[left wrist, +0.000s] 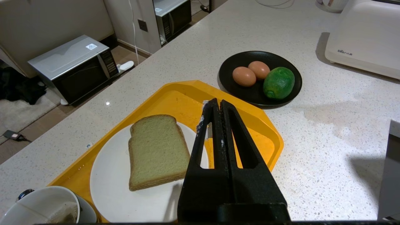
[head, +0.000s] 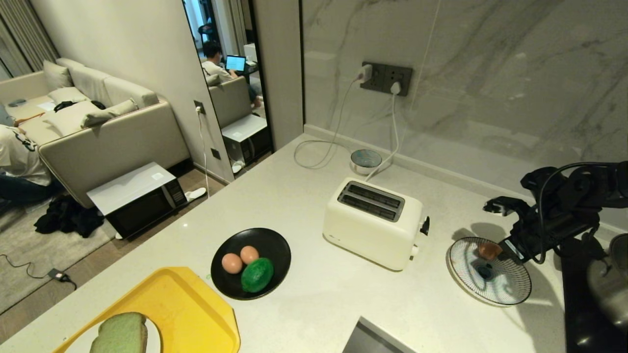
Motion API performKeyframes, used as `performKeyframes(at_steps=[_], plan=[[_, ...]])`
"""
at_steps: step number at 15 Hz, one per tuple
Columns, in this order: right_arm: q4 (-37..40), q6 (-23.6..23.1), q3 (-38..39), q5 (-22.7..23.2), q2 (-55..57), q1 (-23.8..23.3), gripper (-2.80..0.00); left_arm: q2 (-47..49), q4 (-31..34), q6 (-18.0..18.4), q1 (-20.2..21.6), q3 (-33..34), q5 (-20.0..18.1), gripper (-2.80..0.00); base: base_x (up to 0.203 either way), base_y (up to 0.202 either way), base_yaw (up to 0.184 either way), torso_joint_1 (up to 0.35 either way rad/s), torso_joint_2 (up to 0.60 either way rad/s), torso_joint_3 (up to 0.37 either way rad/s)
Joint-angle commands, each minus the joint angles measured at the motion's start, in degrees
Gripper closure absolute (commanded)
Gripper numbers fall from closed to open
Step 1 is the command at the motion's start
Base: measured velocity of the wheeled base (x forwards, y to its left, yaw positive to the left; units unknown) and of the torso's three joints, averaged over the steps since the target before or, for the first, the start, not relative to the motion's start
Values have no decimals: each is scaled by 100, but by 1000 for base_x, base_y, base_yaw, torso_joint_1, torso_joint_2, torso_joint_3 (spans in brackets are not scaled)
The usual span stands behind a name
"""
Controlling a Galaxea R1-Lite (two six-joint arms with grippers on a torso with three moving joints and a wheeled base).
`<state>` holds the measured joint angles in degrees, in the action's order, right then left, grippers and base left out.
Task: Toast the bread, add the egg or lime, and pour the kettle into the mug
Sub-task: Pick up the egg
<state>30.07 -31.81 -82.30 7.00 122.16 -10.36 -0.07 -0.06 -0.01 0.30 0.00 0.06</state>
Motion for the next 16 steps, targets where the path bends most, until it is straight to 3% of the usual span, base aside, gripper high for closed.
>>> performKeyframes(at_steps=[1,8,9,16], plan=[[16,-19,-41,3,89,-1,0,-1,-3,1,5,0,3,0,0,0,0,0,0,0],[7,-10,-49,-41,212,-27,0,-1,-3,1,5,0,3,0,0,0,0,0,0,0],[7,-10,-58,-41,215,-27,-280,-1,-3,0,5,0,3,0,0,0,0,0,0,0],[7,452,-425,-95,421,-10,-280,-1,-3,-6,5,0,3,0,0,0,0,0,0,0]])
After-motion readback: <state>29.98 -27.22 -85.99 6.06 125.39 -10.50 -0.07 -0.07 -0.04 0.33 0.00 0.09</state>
